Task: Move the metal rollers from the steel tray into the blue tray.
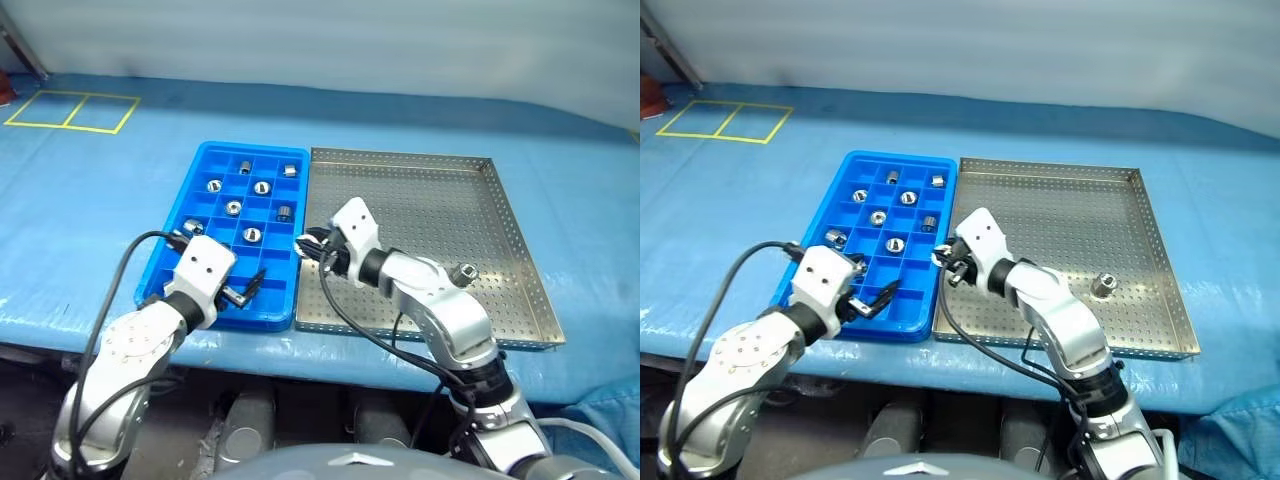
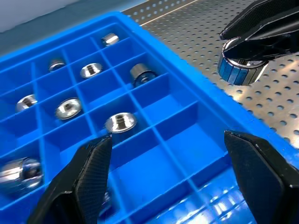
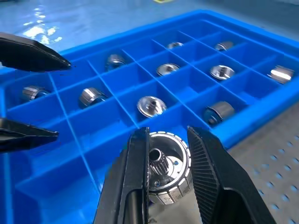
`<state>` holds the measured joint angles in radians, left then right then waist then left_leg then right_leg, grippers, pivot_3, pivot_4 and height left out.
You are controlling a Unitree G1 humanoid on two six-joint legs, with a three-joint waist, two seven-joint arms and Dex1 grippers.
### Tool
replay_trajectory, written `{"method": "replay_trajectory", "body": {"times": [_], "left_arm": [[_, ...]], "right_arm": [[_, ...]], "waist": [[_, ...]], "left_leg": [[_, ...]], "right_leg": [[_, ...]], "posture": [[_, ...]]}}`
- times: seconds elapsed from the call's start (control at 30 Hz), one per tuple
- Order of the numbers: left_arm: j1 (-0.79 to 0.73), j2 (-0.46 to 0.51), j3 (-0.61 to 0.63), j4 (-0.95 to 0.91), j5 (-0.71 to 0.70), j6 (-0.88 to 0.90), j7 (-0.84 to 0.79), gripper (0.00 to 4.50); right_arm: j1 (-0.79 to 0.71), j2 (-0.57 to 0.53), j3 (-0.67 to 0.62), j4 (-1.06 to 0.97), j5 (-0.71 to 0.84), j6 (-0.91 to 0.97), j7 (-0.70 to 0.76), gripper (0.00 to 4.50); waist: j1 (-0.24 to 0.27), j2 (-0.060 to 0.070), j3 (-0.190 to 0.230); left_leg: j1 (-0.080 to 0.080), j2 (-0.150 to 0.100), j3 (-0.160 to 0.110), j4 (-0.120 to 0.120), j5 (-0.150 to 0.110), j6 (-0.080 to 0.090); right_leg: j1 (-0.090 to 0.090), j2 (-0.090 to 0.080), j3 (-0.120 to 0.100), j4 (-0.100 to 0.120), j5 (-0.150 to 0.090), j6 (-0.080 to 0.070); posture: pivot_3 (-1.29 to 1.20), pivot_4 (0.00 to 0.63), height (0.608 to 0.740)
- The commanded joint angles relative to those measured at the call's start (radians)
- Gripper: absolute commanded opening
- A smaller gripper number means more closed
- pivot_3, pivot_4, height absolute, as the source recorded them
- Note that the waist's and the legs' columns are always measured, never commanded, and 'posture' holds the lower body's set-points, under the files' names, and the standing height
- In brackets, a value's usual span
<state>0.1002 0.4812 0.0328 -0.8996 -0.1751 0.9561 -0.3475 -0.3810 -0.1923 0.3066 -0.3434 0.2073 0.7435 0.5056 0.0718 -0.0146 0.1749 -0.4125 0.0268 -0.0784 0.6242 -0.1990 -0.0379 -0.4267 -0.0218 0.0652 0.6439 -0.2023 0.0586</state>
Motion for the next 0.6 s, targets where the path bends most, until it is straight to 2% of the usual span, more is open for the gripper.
{"method": "replay_trajectory", "body": {"times": [0.03, 0.23, 0.43, 0.6], "left_arm": [[0.050, 0.014, 0.065, -0.087, 0.003, 0.039, 0.020, 4.13], [0.137, 0.000, 0.108, -0.121, 0.008, 0.058, 0.047, 4.13], [0.158, -0.015, 0.091, -0.125, 0.006, 0.055, 0.067, 4.13], [0.151, -0.010, 0.087, -0.116, 0.004, 0.053, 0.070, 4.13]], "right_arm": [[-0.050, 0.027, 0.070, 0.016, 0.014, -0.057, 0.059, 0.89], [-0.059, 0.053, 0.150, 0.070, 0.006, -0.085, 0.104, 0.89], [-0.056, 0.047, 0.160, 0.131, -0.018, -0.103, 0.100, 0.89], [-0.053, 0.041, 0.155, 0.151, -0.031, -0.098, 0.096, 0.89]], "waist": [[0.014, 0.000, 0.000], [0.067, 0.000, 0.000], [0.119, 0.000, 0.000], [0.143, 0.000, 0.000]], "left_leg": [[0.000, 0.000, 0.000, 0.000, 0.000, 0.000], [0.000, 0.000, 0.000, -0.003, 0.000, 0.000], [0.000, 0.000, 0.000, -0.003, -0.001, -0.001], [-0.001, 0.001, 0.000, -0.004, -0.001, -0.002]], "right_leg": [[0.000, 0.000, 0.000, 0.000, 0.000, 0.000], [-0.001, 0.000, -0.001, -0.001, -0.001, -0.002], [-0.002, 0.000, -0.001, -0.001, -0.001, -0.002], [-0.003, 0.000, -0.002, -0.001, -0.001, -0.002]], "posture": [[0.45, 0.150, 0.740], [0.50, 0.150, 0.740], [0.51, 0.150, 0.740], [0.51, 0.150, 0.740]]}}
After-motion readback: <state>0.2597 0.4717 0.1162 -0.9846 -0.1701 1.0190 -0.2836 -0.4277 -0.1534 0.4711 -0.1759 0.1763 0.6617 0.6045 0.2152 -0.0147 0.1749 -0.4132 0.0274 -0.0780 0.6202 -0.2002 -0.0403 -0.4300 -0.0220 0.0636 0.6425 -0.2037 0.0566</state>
